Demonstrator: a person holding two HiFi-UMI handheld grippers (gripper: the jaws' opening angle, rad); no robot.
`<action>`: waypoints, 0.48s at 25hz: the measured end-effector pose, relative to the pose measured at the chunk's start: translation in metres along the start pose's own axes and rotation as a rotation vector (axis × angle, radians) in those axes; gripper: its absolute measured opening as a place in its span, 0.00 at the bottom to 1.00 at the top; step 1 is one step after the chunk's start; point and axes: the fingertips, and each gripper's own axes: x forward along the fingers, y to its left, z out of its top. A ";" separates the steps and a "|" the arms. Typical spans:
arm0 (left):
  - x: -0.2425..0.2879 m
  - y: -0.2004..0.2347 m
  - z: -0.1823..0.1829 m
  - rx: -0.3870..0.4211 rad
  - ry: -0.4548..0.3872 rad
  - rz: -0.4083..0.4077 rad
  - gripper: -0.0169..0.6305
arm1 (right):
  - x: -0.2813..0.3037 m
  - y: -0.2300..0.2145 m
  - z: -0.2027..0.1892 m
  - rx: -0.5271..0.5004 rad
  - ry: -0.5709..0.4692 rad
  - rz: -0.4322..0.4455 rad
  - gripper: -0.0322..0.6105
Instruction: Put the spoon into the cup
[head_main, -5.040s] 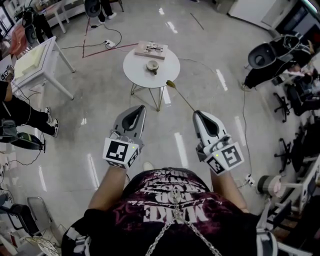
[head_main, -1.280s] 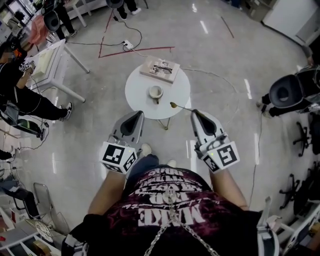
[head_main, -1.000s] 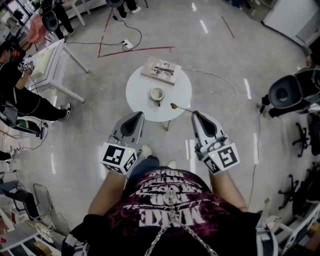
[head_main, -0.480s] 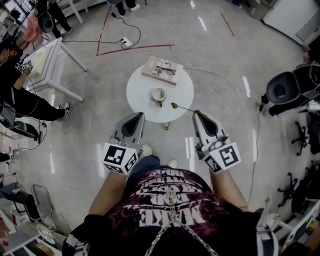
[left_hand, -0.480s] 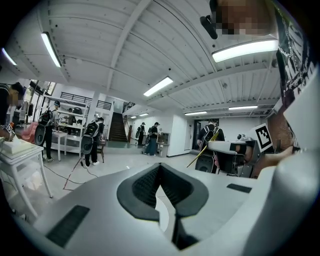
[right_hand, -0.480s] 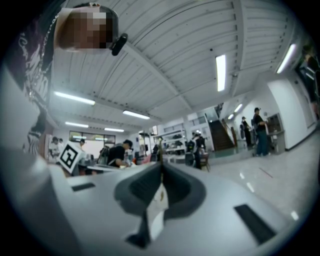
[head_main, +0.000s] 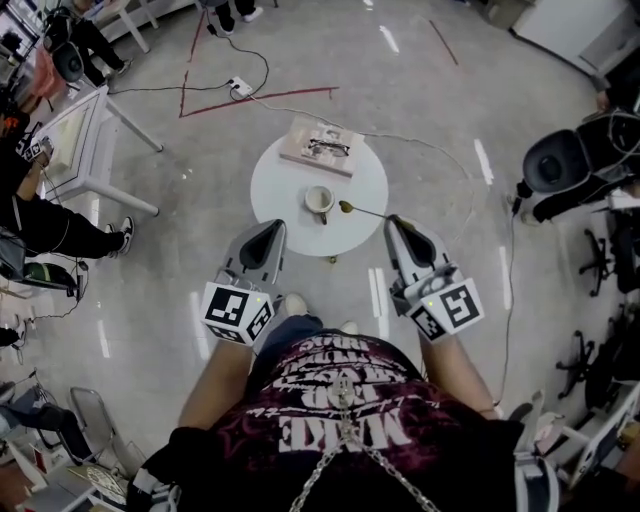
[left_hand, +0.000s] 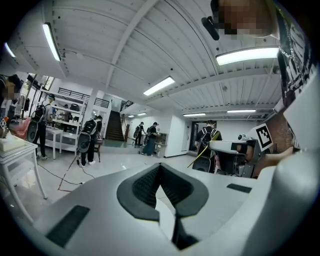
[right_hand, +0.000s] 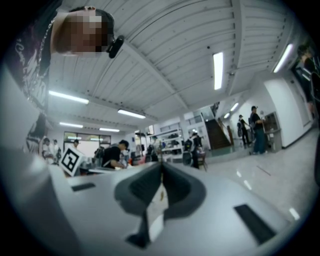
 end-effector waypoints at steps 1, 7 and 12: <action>0.004 0.005 0.001 -0.002 0.000 -0.007 0.07 | 0.005 -0.002 0.000 0.000 0.001 -0.008 0.11; 0.022 0.024 0.004 -0.018 0.007 -0.068 0.07 | 0.026 -0.006 0.006 -0.006 0.003 -0.064 0.11; 0.032 0.038 0.013 -0.013 -0.004 -0.117 0.07 | 0.037 -0.007 0.012 -0.018 -0.001 -0.113 0.11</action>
